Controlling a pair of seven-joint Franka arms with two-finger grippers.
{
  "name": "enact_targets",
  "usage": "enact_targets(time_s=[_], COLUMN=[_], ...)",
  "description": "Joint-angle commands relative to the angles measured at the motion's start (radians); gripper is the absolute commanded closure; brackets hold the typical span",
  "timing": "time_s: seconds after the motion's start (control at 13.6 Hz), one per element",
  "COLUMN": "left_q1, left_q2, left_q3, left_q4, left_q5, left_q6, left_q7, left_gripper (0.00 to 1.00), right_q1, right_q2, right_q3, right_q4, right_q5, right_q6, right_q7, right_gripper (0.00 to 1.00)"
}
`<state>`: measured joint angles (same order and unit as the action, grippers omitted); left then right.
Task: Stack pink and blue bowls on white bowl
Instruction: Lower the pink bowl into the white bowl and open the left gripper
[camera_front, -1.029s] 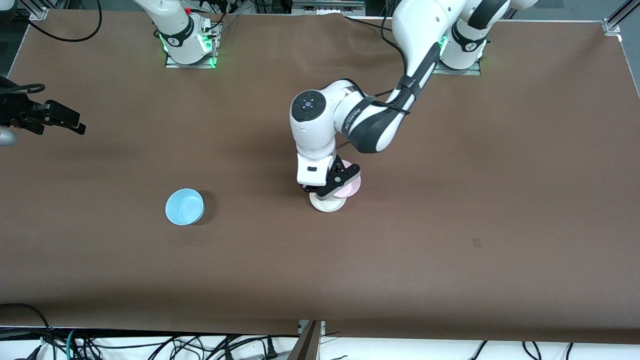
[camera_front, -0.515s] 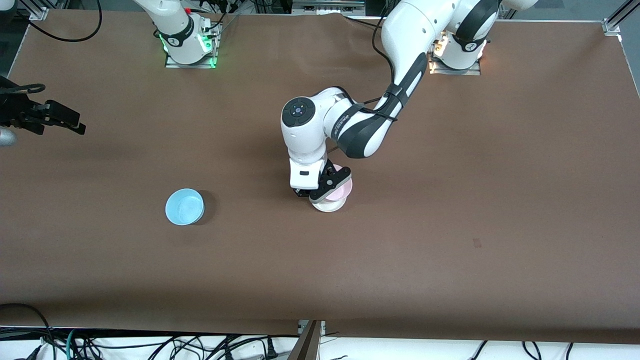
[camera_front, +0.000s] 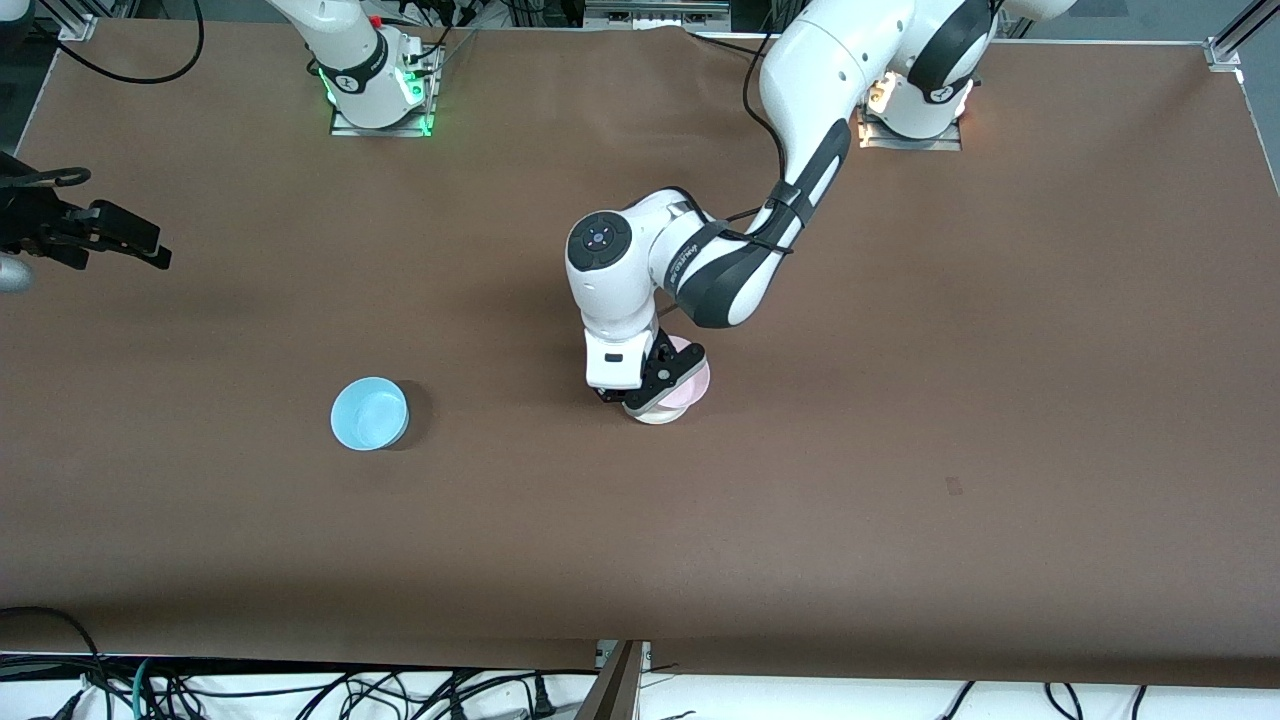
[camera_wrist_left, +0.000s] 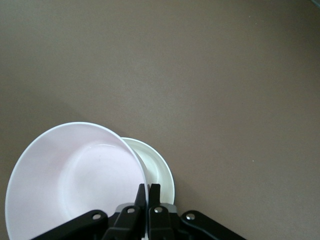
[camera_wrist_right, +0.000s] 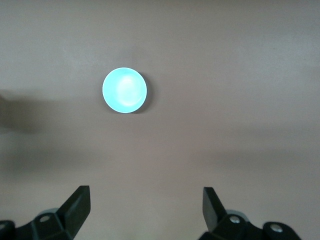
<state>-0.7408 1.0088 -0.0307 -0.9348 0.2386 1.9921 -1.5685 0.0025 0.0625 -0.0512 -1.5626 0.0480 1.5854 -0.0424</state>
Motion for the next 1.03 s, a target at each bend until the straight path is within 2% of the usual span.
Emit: enact_targets(time_s=[0.0, 0.66, 0.88, 0.96], left_q1=[-0.029, -0.031, -0.031, -0.031], left_q2=[0.037, 0.044, 0.044, 0.044], left_q3=[0.026, 0.028, 0.028, 0.028], left_q4=[0.059, 0.057, 0.057, 0.057], left_q5=[0.019, 0.019, 0.019, 0.019], left_q6=[-0.001, 0.01, 0.01, 0.01], left_q7=[-0.036, -0.05, -0.064, -0.065], left_gripper=[1.0, 1.0, 0.76, 0.75], right_q1=[-0.004, -0.004, -0.004, -0.004], right_q2=[-0.001, -0.001, -0.001, -0.001], right_q3=[0.001, 0.001, 0.001, 0.001], right_q4=[0.006, 0.006, 0.006, 0.006], right_q5=[0.01, 0.01, 0.012, 0.01], right_q6=[-0.001, 0.001, 0.001, 0.001], right_q7=[0.001, -0.001, -0.001, 0.001], right_gripper=[0.01, 0.01, 0.01, 0.01])
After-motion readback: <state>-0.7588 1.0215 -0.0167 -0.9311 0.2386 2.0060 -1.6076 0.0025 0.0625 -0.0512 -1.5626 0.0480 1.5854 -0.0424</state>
